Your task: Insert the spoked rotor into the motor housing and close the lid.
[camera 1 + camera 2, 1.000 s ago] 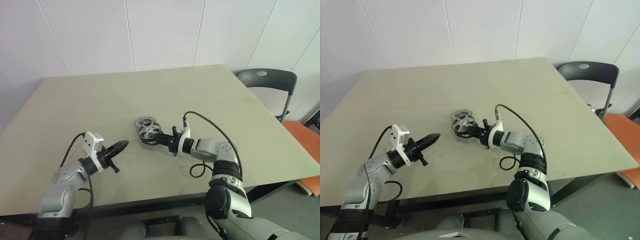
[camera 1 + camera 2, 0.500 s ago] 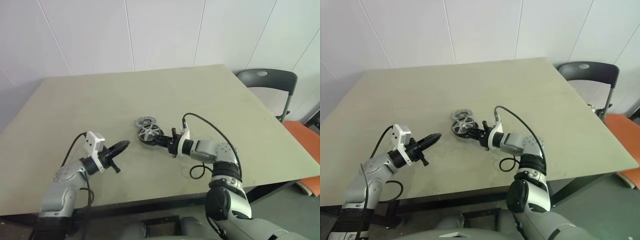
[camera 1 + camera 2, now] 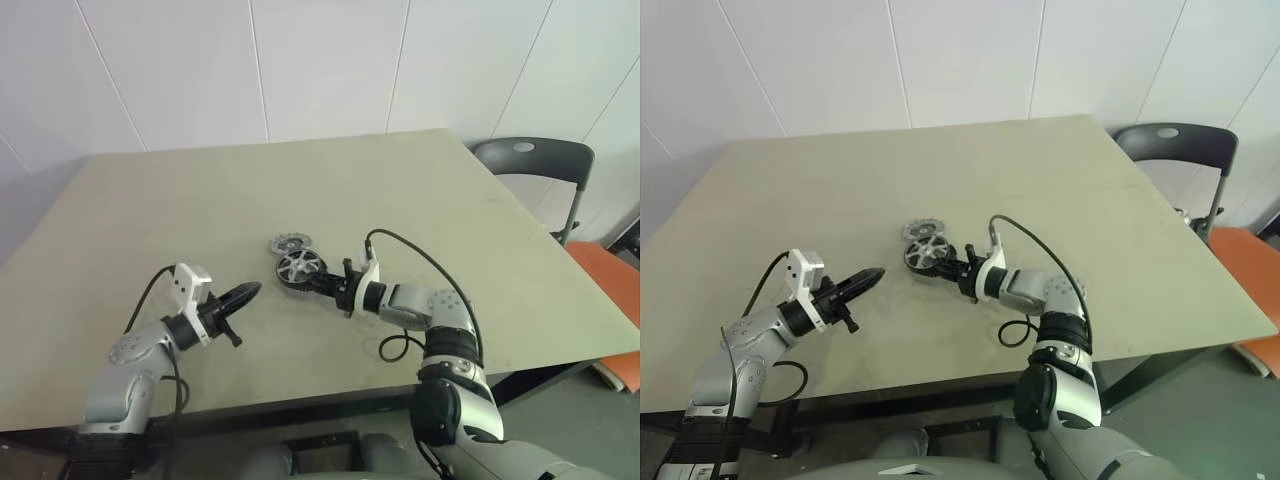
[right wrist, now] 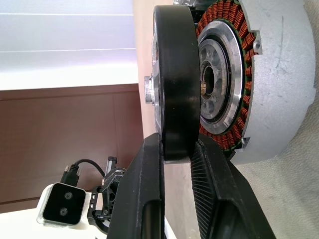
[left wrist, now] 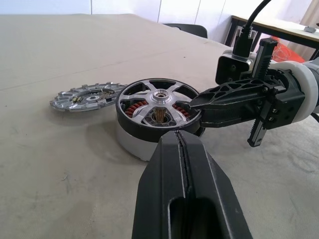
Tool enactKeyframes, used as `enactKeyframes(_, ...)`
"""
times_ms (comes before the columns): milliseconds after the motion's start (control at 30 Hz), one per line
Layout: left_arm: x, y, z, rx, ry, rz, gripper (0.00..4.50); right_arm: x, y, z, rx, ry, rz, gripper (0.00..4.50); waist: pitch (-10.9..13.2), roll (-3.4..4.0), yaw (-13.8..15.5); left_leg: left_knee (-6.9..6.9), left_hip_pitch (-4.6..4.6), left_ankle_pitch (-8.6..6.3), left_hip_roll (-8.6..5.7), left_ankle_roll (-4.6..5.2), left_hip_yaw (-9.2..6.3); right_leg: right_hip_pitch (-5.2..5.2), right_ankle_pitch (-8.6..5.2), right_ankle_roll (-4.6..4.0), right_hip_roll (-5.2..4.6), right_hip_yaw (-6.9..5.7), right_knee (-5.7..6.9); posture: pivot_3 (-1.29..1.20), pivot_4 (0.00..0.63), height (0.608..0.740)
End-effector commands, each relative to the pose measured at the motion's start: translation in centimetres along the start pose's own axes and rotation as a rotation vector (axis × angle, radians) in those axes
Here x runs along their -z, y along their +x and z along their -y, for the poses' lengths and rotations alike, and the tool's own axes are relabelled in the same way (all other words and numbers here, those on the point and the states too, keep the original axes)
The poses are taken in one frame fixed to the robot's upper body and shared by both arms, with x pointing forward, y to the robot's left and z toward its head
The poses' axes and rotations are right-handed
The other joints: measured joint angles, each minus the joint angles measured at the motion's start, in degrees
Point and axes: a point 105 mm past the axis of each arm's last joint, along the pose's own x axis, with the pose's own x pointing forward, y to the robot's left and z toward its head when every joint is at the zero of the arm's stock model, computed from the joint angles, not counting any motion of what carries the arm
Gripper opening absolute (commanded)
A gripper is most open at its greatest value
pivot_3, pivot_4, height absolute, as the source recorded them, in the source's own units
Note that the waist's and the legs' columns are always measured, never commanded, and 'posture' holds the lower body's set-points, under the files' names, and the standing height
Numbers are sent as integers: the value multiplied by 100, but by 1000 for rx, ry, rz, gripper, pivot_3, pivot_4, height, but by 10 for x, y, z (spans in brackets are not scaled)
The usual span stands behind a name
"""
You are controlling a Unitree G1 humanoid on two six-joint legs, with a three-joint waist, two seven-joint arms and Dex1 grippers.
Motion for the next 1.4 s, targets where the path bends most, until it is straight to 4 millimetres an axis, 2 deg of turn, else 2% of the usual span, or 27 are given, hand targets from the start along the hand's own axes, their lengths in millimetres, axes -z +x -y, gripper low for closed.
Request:
enactKeyframes(33, -10, 4, 2, 23, 20, 34, 0, -3, 0, -9, -39, -24, 15, 409, 0, 0, 0, 0, 0, 0, 0, 0, 0, 0, 0, 0, 0, 0, 0, 0, 0, 740)
enactKeyframes(567, -8, 4, 3, 27, 13, 28, 0, -8, -9, -3, -19, -32, 30, 409, -1, 0, 3, 2, 2, 0, 0, 0, 0, 2, 0, 0, 0, 0, 0, 0, 0, 740)
enactKeyframes(1100, -8, 4, 3, 25, 12, 27, 0, -3, -3, -4, -27, -6, 20, 409, -2, 0, 0, 3, 3, 0, 0, 0, 0, 4, 0, 0, 1, 0, 1, 0, 0, 740)
enactKeyframes(1400, -7, 5, 2, 23, 11, 22, 0, 5, 1, -14, -67, -24, -28, 3396, -10, 7, -22, 4, 17, 0, 6, 0, 0, 16, 0, -1, 7, 0, 4, 0, 0, 740)
